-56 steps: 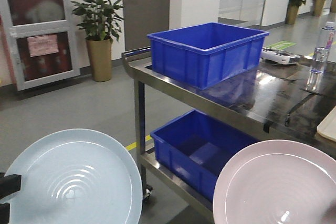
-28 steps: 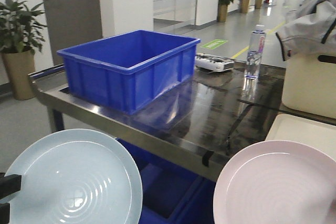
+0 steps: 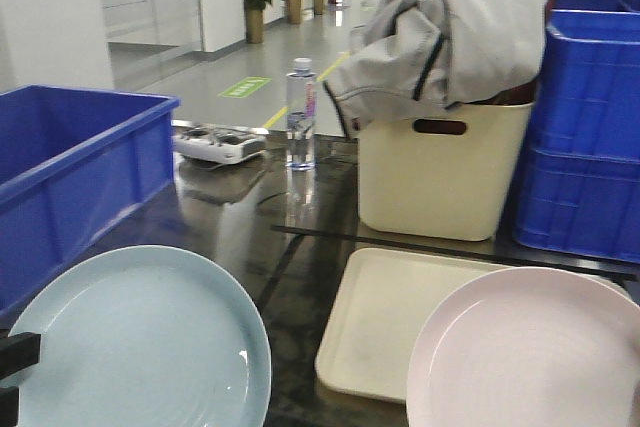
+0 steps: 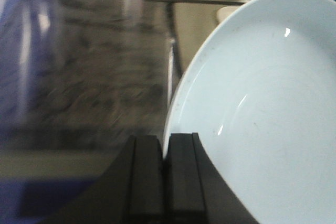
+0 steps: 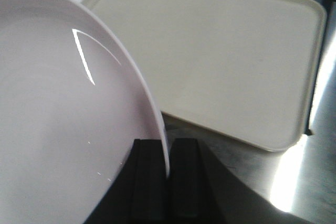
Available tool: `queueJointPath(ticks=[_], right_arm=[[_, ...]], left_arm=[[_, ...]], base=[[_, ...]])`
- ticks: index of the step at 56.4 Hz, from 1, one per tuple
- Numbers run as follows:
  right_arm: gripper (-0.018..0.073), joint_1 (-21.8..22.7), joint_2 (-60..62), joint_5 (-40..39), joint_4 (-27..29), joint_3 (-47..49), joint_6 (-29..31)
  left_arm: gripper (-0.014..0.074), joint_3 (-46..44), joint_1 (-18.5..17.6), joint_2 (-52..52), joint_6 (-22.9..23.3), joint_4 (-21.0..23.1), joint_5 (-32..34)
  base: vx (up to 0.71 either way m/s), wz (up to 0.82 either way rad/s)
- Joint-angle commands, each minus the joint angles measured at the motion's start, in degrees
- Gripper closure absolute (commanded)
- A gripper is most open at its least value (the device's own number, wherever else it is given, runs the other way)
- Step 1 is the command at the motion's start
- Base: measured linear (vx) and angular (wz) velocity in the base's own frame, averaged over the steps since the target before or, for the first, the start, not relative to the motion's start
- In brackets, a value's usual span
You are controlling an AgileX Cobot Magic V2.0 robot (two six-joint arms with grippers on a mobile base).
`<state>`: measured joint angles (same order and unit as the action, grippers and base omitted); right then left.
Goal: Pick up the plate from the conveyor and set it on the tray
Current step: 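Carry both plates over the cream tray on the table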
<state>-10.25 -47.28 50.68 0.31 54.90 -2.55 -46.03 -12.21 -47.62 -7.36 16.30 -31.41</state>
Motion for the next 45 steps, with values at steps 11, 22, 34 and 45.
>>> queueJointPath(ticks=[11,22,34,45], right_arm=[[0.0568,0.16,0.19,-4.18,-0.31,1.80,0.43],[0.0568,0.16,0.19,-4.18,-0.31,1.80,0.43],[0.0568,0.16,0.19,-4.18,-0.31,1.80,0.43],[0.0568,0.16,0.19,-4.18,-0.31,1.80,0.43]], left_arm=[[0.0602,-1.75,-0.31,0.52,0.41,1.07,4.95],[0.0602,-1.75,-0.31,0.52,0.41,1.07,5.00],[0.0602,-1.75,-0.31,0.52,0.41,1.07,5.00],[0.0602,-1.75,-0.31,0.52,0.41,1.07,5.00]], base=[[0.26,-0.69],[0.20,-0.52],[0.11,-0.15],[0.04,-0.06]])
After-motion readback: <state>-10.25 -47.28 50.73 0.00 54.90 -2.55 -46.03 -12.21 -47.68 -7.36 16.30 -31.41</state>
